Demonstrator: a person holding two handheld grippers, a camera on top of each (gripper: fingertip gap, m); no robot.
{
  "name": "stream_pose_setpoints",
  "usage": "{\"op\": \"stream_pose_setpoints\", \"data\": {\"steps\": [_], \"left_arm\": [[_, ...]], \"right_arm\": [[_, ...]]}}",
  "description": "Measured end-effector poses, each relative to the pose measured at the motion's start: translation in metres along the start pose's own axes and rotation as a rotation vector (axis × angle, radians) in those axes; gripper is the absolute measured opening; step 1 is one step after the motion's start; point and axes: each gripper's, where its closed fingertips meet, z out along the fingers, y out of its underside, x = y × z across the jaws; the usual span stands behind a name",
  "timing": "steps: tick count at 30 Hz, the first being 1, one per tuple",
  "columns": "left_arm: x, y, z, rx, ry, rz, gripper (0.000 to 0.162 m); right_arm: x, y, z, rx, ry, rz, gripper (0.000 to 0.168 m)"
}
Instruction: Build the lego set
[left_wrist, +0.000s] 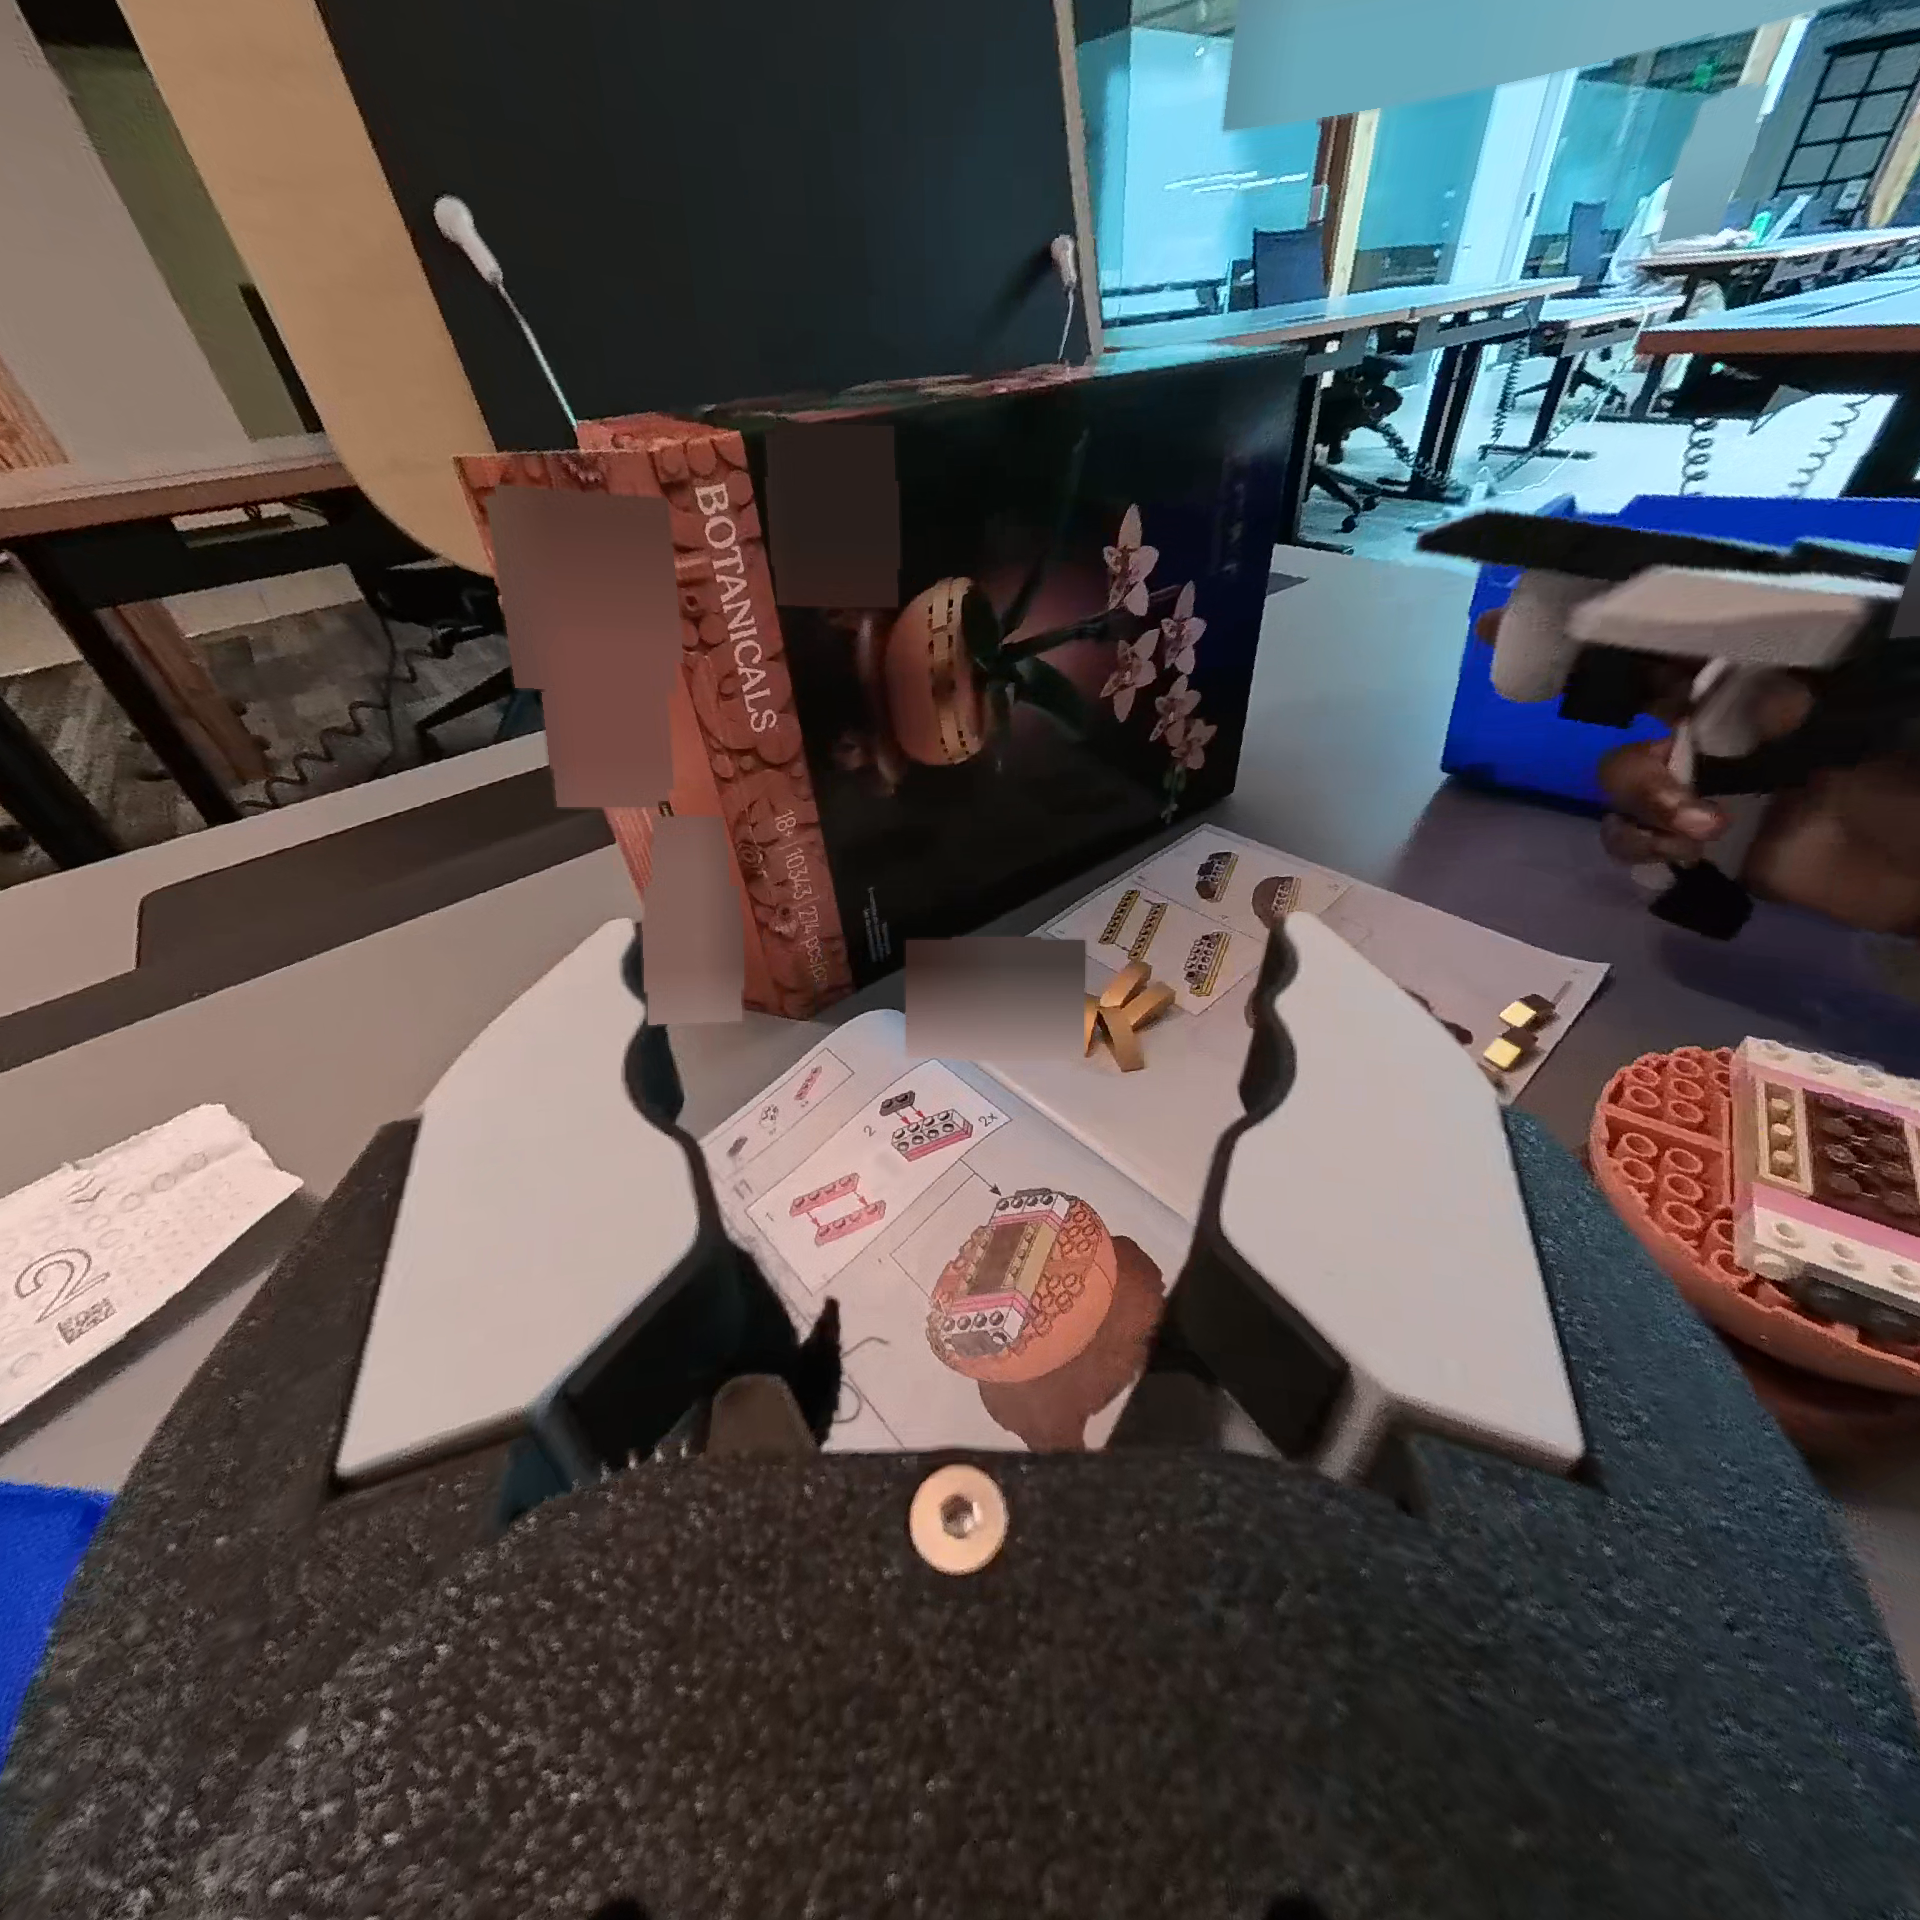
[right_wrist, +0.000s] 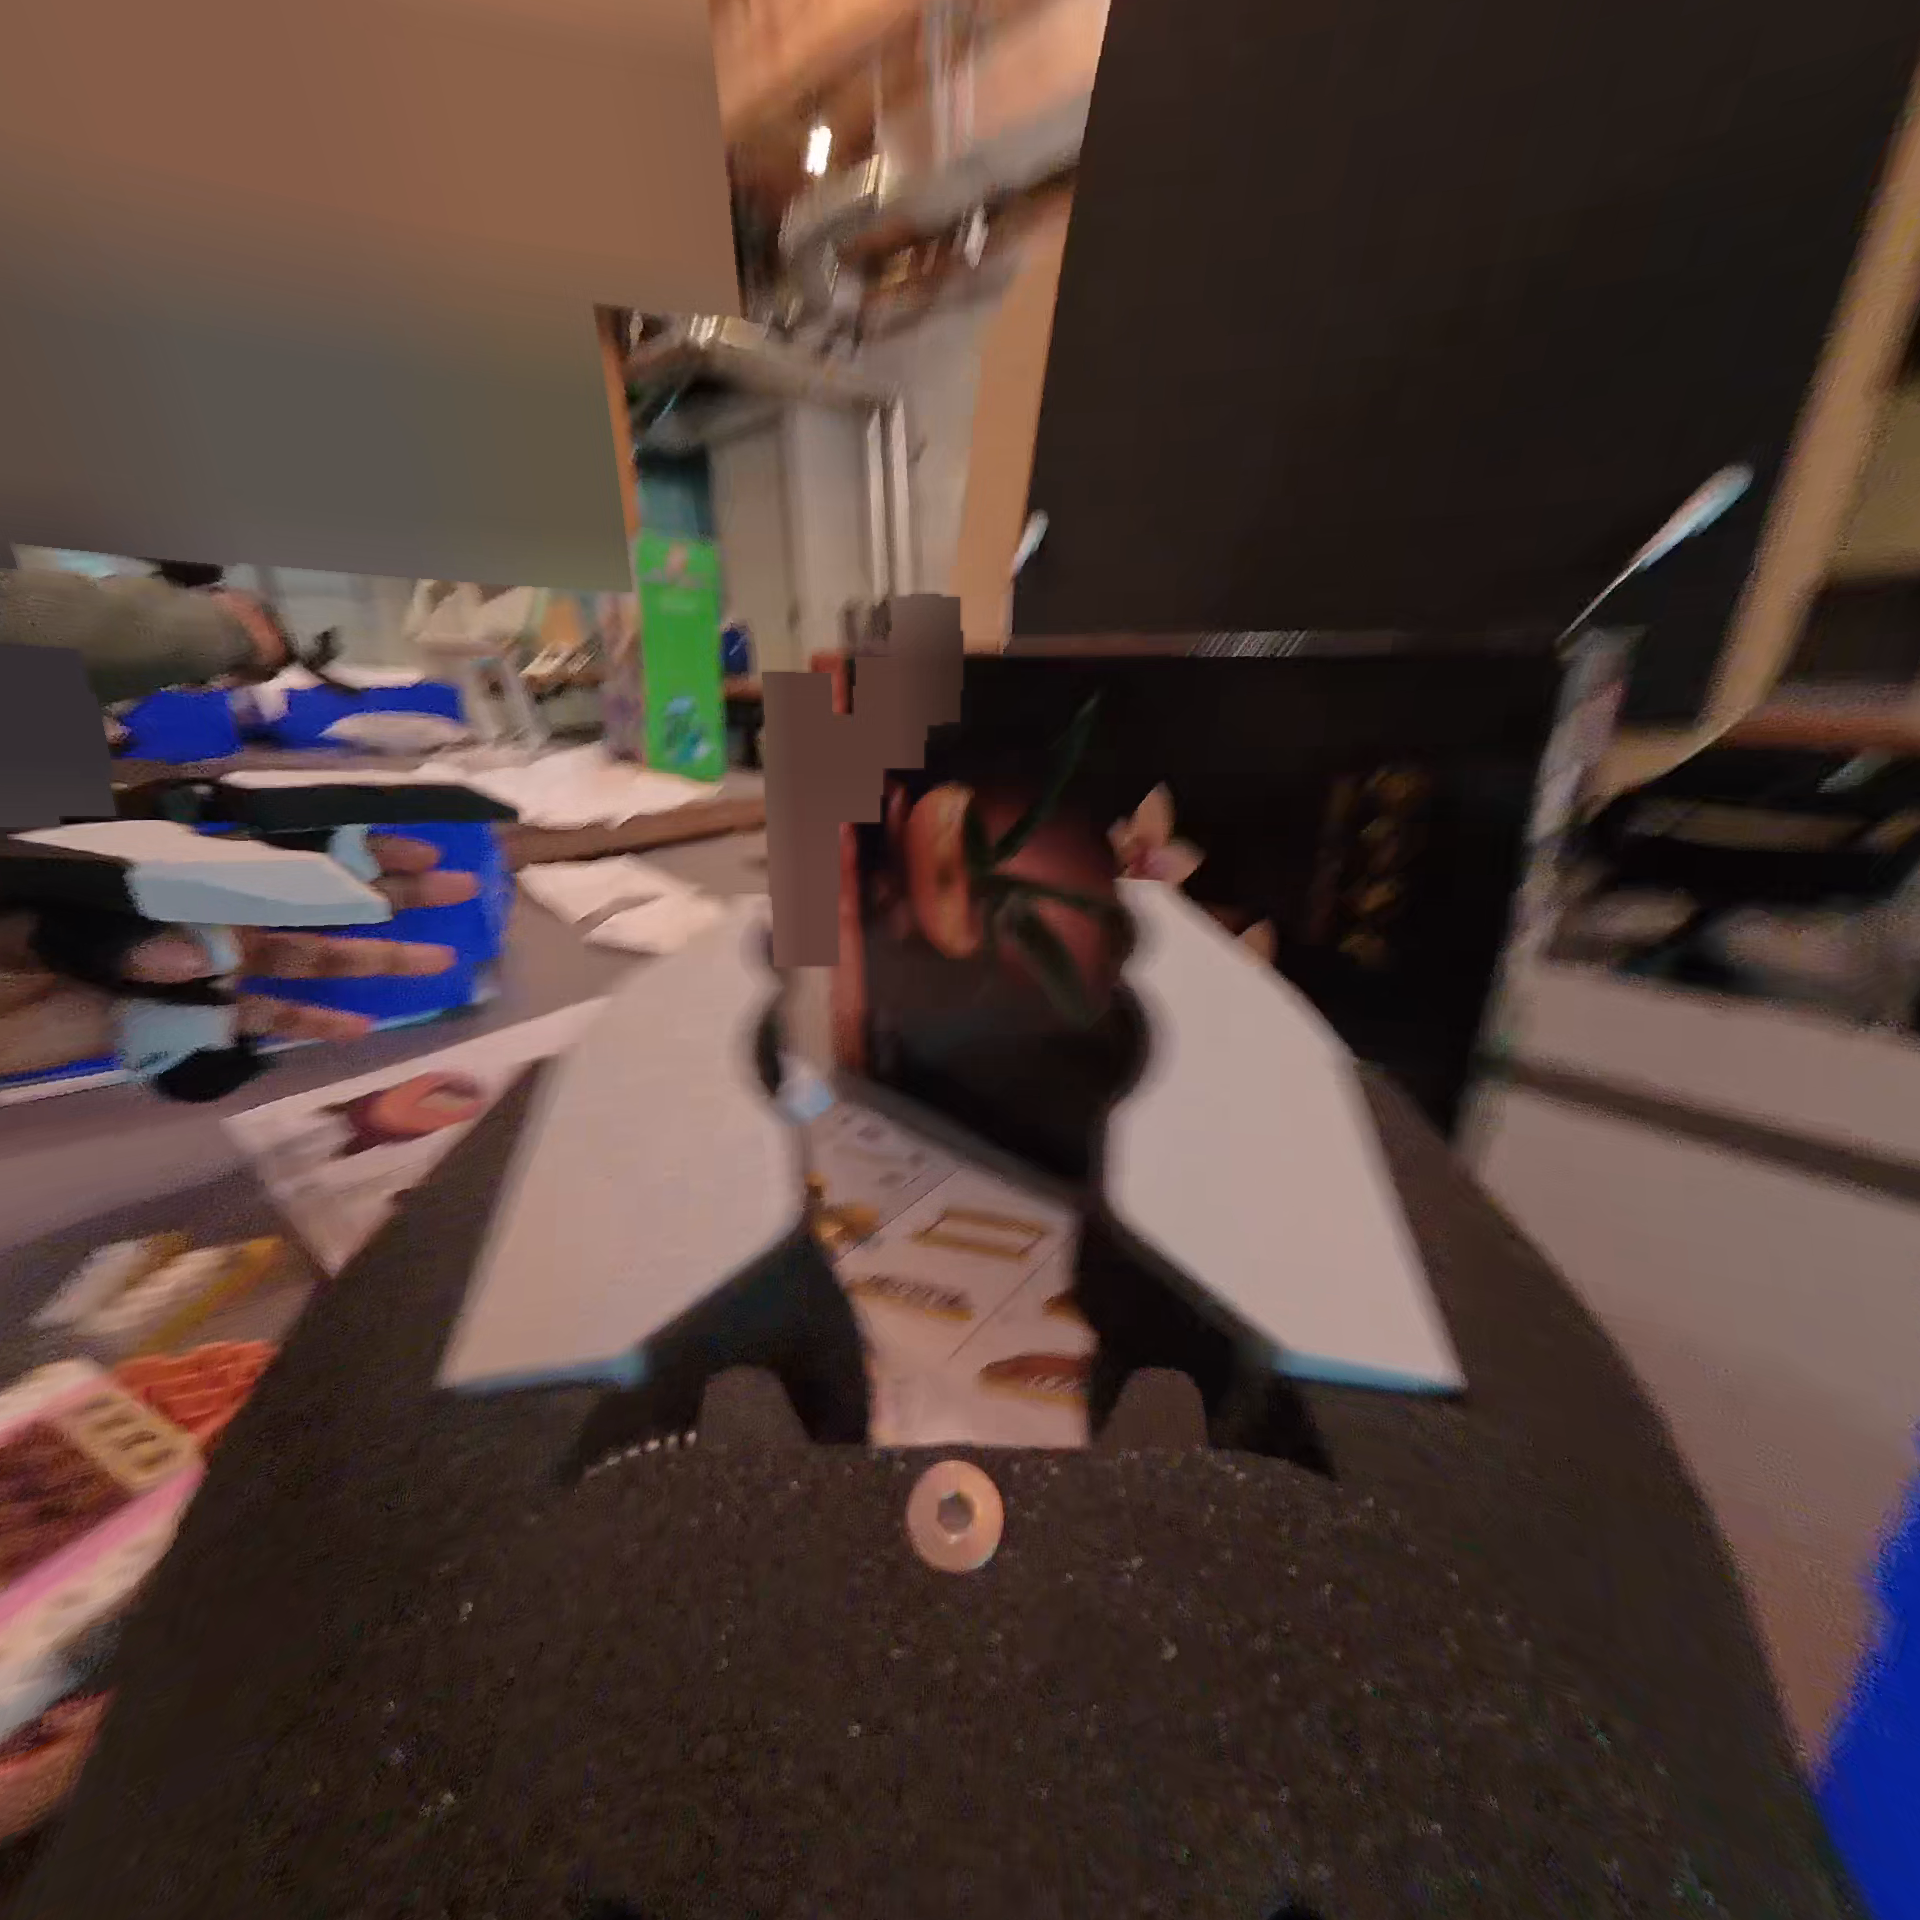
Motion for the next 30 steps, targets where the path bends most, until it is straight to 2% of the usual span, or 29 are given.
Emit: {"op": "stream_pose_setpoints", "data": {"steps": [1, 2, 3, 6, 11, 16, 19, 21, 23, 26, 27, 30], "left_arm": [[0.002, -0.002, 0.000, 0.017, 0.016, 0.011, 0.101], [0.004, -0.006, -0.002, 0.041, 0.035, 0.031, 0.092], [0.003, -0.011, -0.004, 0.078, 0.033, 0.057, 0.081], [-0.008, -0.027, -0.014, 0.214, -0.044, 0.130, 0.054], [-0.033, -0.005, -0.012, 0.173, -0.092, 0.181, 0.015], [-0.037, 0.001, -0.007, 0.225, -0.047, 0.112, 0.010], [-0.031, 0.004, -0.010, 0.235, 0.008, 0.102, 0.013], [-0.036, 0.009, -0.011, 0.216, -0.022, 0.118, 0.015], [-0.041, 0.013, -0.011, 0.200, -0.040, 0.103, 0.018], [-0.040, 0.014, -0.009, 0.195, -0.032, 0.084, 0.021], [-0.040, 0.015, -0.008, 0.187, -0.034, 0.092, 0.021], [-0.037, 0.021, -0.004, 0.153, -0.043, 0.132, 0.021]], "right_arm": [[0.005, -0.009, -0.008, 0.082, 0.044, -0.075, 0.019], [0.011, -0.016, -0.016, 0.148, 0.097, -0.127, 0.006], [0.016, -0.018, -0.022, 0.175, 0.139, -0.156, 0.005], [0.031, 0.001, -0.024, 0.062, 0.193, -0.126, 0.005], [0.023, 0.020, -0.014, -0.026, 0.092, -0.025, 0.004], [0.027, 0.040, -0.011, -0.142, 0.143, -0.089, 0.008], [0.029, 0.045, -0.007, -0.183, 0.176, -0.129, 0.046], [0.030, 0.049, -0.005, -0.206, 0.187, -0.142, 0.058], [0.030, 0.049, -0.005, -0.209, 0.194, -0.148, 0.054], [0.027, 0.038, -0.007, -0.126, 0.185, -0.171, 0.017], [0.026, 0.036, -0.008, -0.109, 0.178, -0.164, 0.010], [0.030, 0.035, -0.010, -0.100, 0.183, -0.130, 0.010]]}}
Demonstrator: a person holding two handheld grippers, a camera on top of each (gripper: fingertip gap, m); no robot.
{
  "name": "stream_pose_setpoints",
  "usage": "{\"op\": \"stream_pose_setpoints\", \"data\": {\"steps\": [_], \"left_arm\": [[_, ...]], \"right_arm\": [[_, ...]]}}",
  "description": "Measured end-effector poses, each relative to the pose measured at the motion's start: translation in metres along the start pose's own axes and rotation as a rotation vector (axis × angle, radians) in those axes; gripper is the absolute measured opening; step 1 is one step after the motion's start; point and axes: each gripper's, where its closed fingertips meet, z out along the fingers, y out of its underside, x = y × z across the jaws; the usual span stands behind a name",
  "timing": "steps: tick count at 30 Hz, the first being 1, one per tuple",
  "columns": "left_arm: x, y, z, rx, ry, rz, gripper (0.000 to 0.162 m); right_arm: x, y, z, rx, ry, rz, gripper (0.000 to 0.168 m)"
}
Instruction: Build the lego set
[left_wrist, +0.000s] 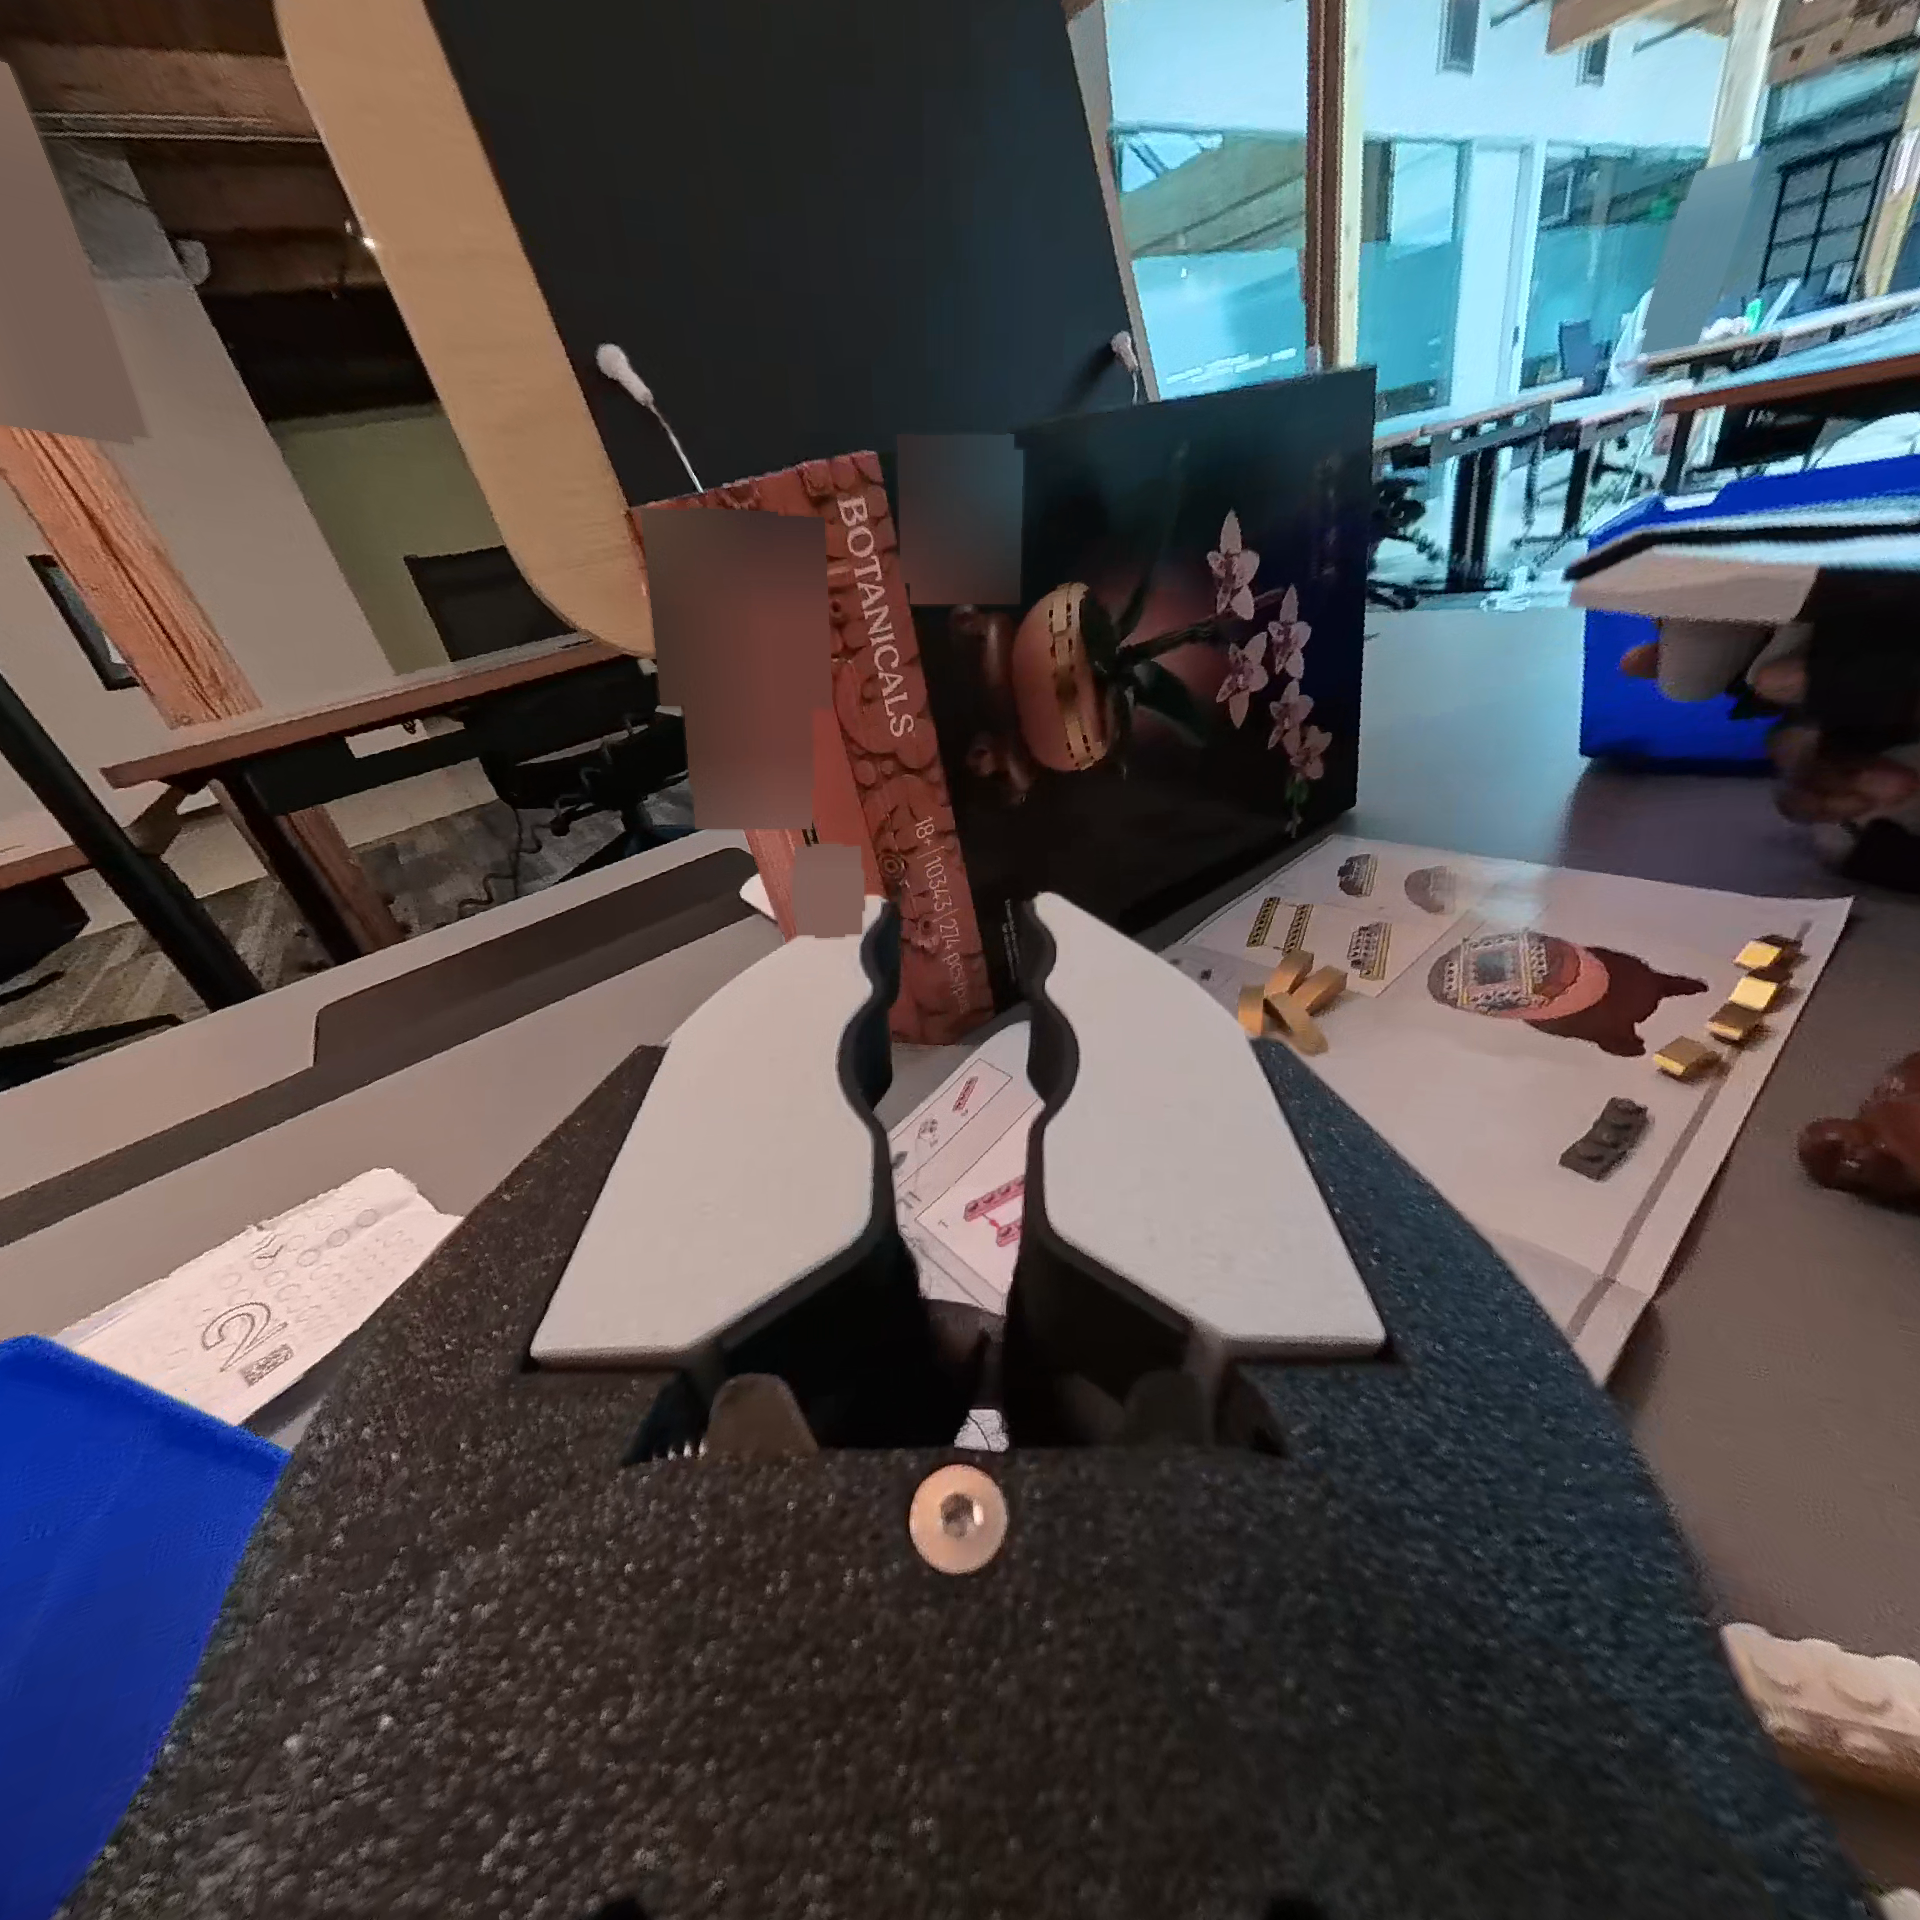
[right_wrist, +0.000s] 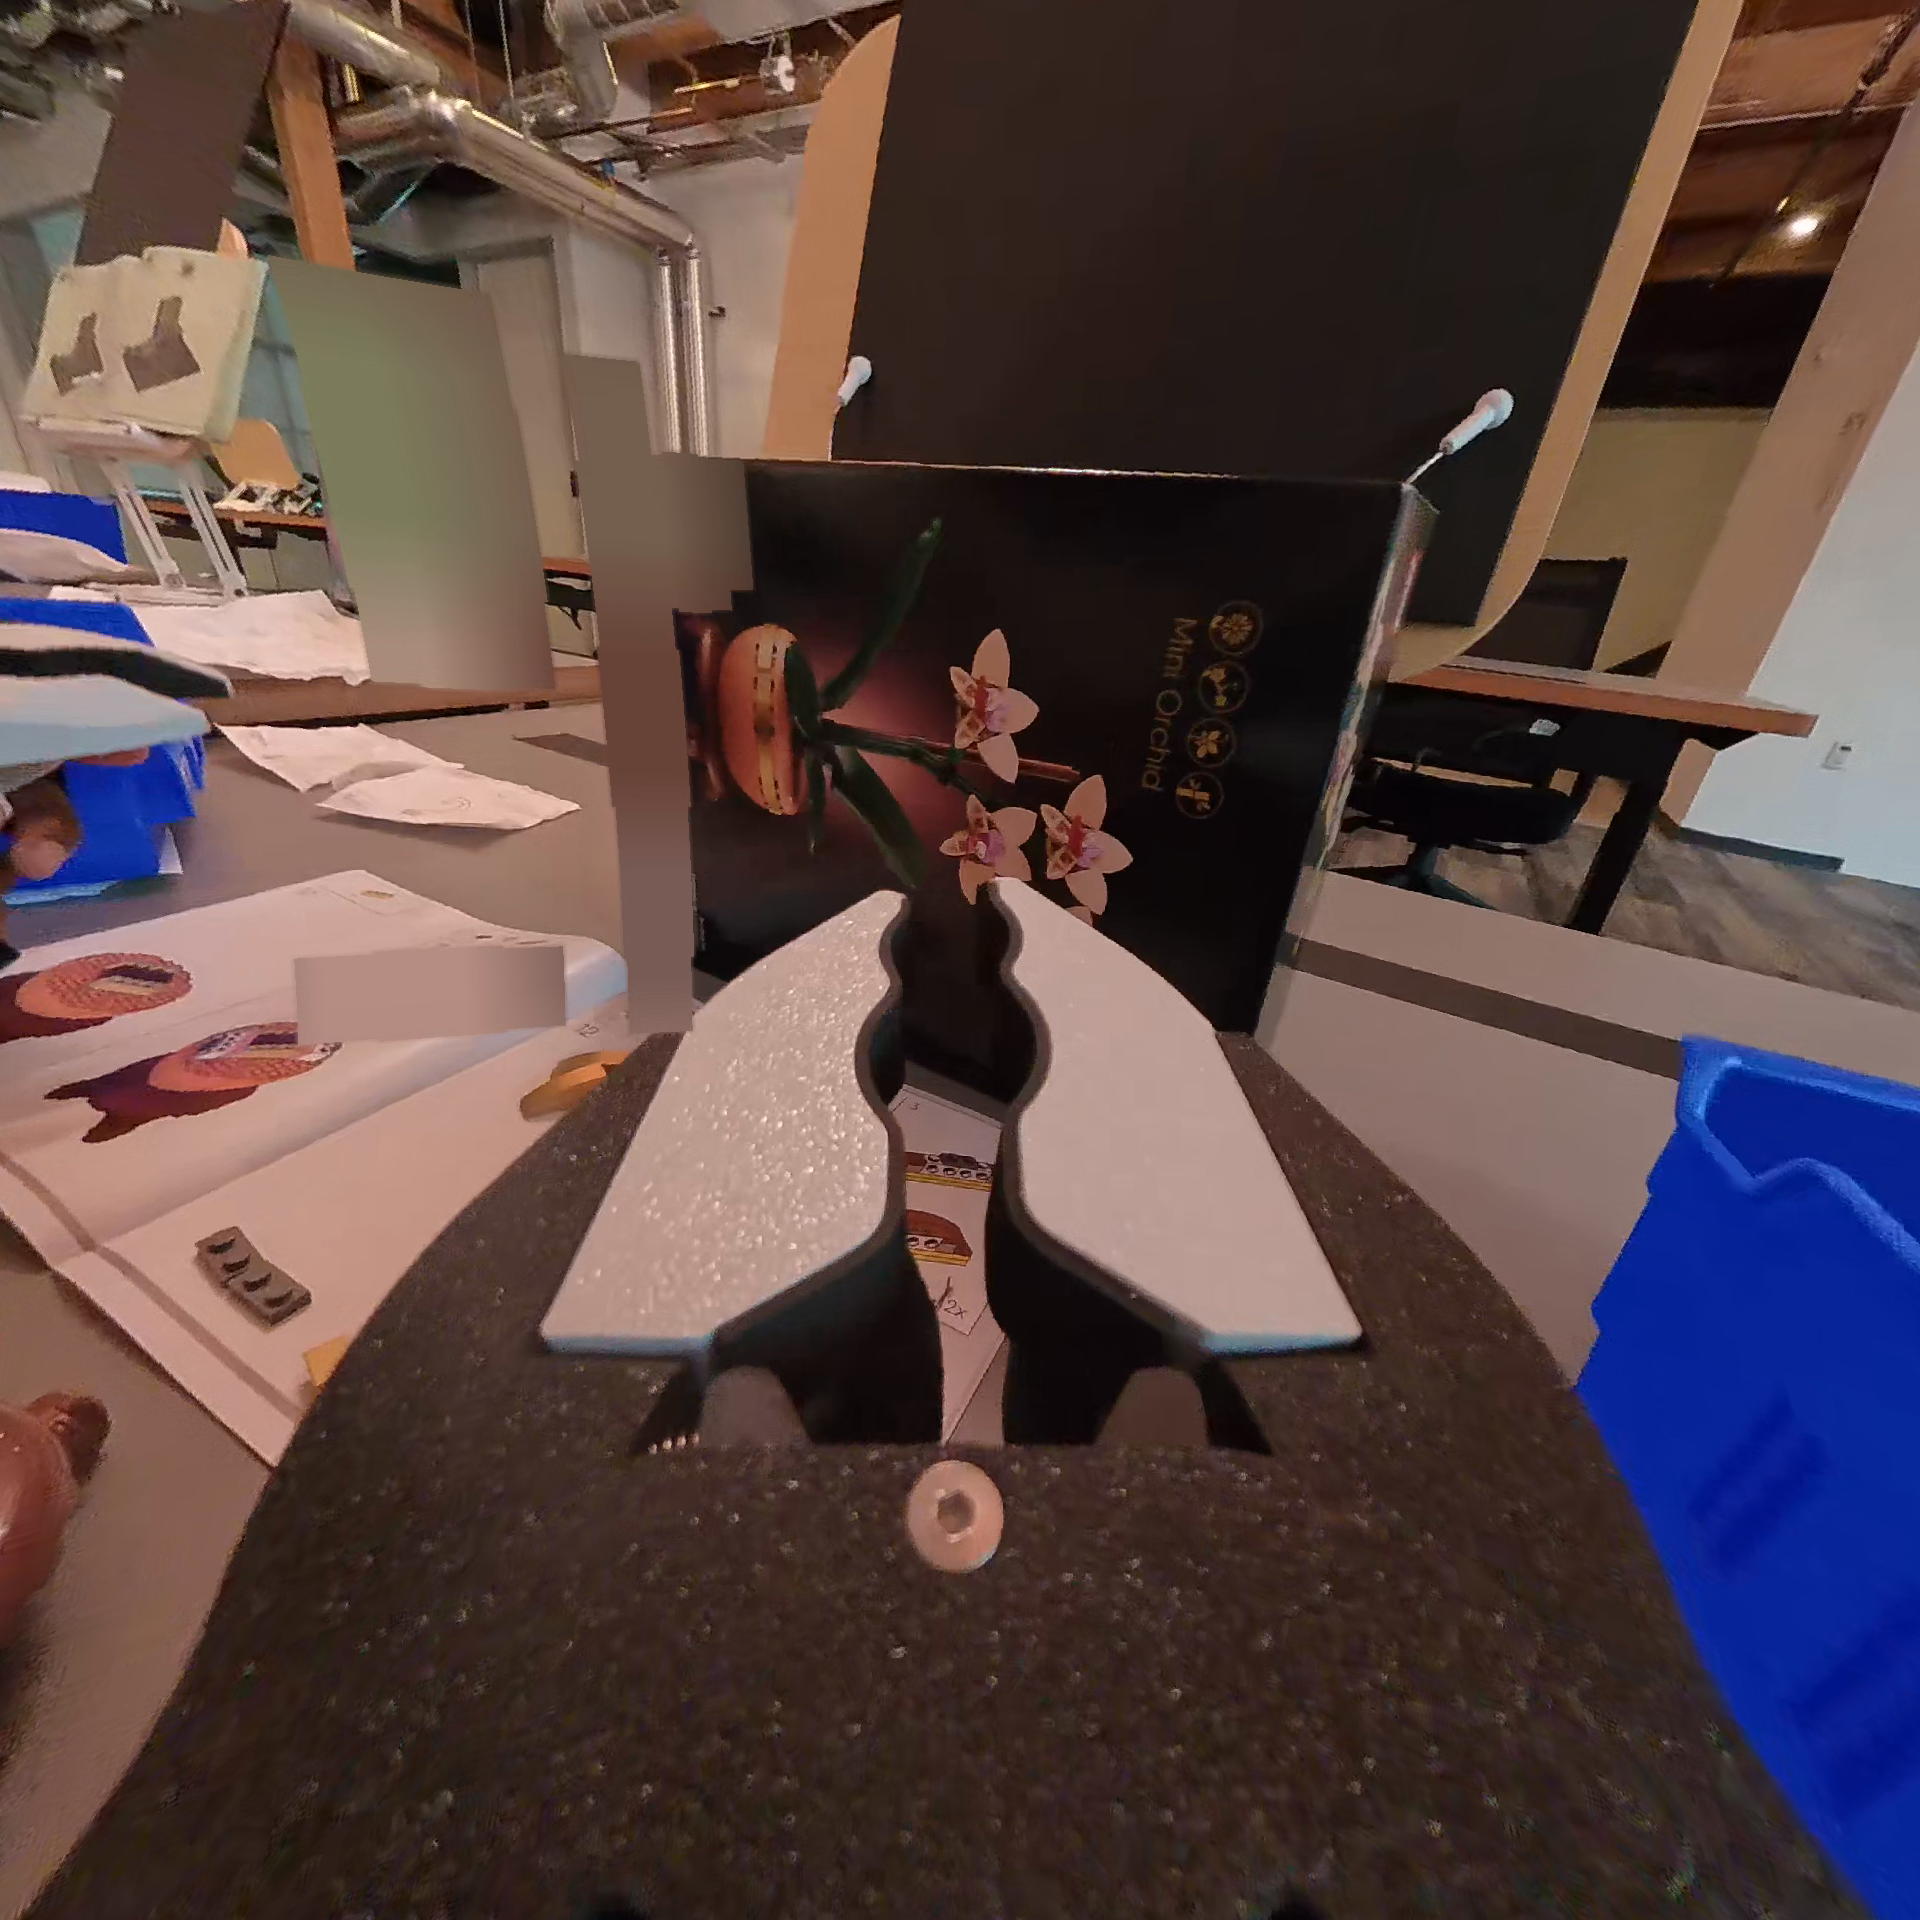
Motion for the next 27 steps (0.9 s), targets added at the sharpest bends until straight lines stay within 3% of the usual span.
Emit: {"op": "stream_pose_setpoints", "data": {"steps": [19, 23, 27], "left_arm": [[0.005, 0.008, 0.005, -0.039, 0.022, 0.009, 0.020], [0.020, -0.003, 0.002, -0.028, 0.125, -0.013, 0.021], [0.041, -0.022, -0.013, -0.051, 0.288, -0.111, 0.032]], "right_arm": [[-0.006, 0.005, 0.004, -0.046, -0.035, -0.026, 0.012], [-0.007, 0.005, 0.004, -0.047, -0.029, -0.046, 0.016], [-0.003, -0.011, -0.008, -0.066, 0.023, -0.098, 0.021]]}}
